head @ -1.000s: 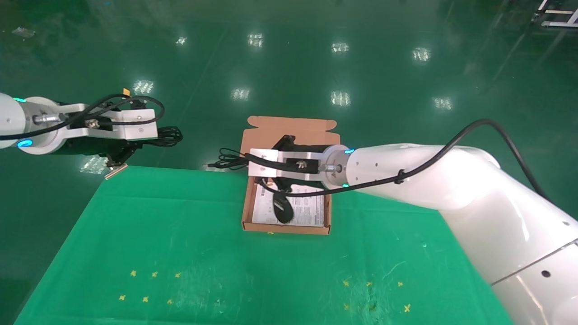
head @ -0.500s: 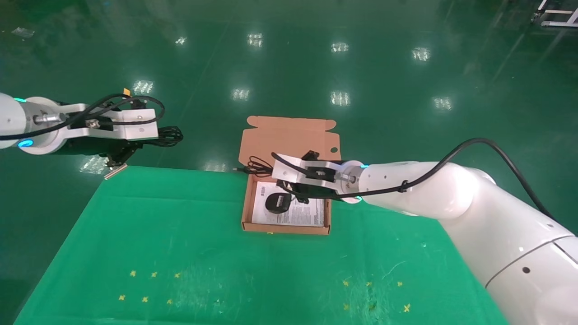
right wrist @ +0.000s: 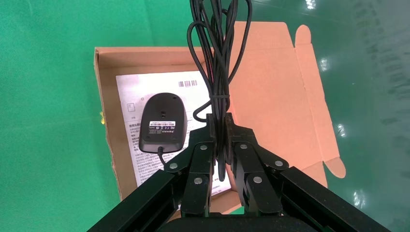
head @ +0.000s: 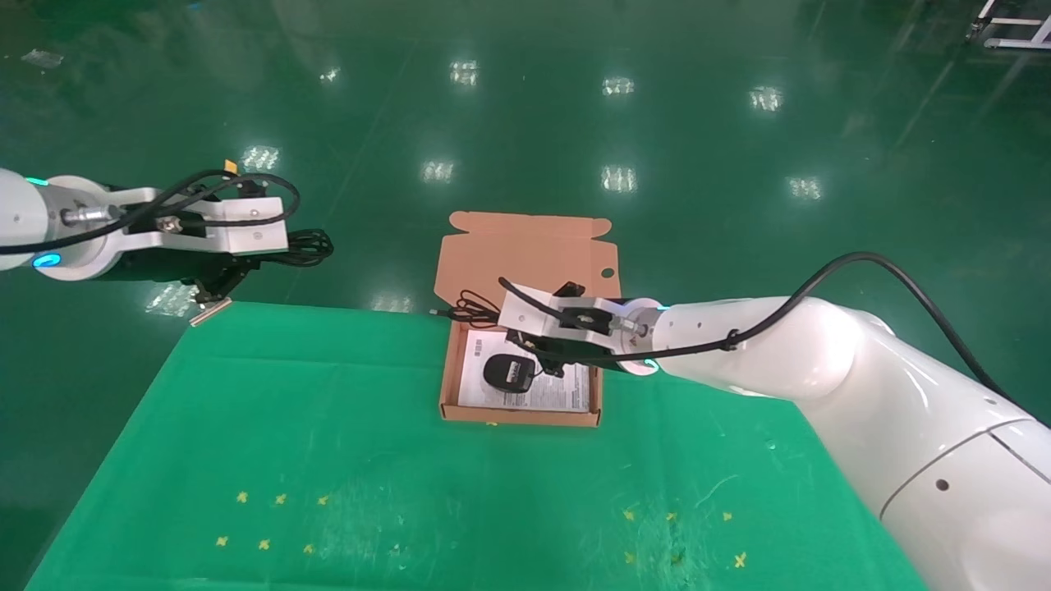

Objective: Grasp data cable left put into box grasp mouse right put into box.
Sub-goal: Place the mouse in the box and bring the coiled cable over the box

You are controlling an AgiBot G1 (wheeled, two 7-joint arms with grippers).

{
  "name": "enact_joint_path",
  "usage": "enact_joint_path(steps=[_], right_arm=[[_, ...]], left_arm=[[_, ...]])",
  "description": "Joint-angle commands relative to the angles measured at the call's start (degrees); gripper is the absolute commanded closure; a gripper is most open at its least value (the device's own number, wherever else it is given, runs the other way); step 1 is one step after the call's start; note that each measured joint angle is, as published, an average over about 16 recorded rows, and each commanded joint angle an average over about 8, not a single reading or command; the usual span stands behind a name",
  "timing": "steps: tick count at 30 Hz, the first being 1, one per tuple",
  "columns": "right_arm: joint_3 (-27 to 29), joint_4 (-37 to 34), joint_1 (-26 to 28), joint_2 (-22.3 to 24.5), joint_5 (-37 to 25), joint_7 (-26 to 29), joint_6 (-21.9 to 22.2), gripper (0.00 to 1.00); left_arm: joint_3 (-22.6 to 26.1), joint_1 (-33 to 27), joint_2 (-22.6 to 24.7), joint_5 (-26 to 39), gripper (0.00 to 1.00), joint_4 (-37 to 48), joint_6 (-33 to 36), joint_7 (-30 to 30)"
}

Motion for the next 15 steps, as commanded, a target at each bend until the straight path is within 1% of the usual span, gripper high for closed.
enact_joint_path(steps=[1, 10, 15], right_arm=[[-0.54, -0.44, 0.11, -0.06, 0.68, -0.05, 0.22, 0.0], [-0.39, 1.44, -0.19, 1.17, 0.92, 0.09, 0.31, 0.0], [-0.22, 3.31, -0.11, 2.74, 1.38, 0.25, 1.03, 0.0]], left_arm=[[0.01, 0.02, -0.02, 0.02, 1.0, -0.03, 0.02, 0.0], [-0.02, 0.31, 0.22, -0.33, 1.0, 0.12, -0.32, 0.1], [0.09, 2.05, 1.74, -1.98, 1.0, 1.29, -2.71, 1.49]])
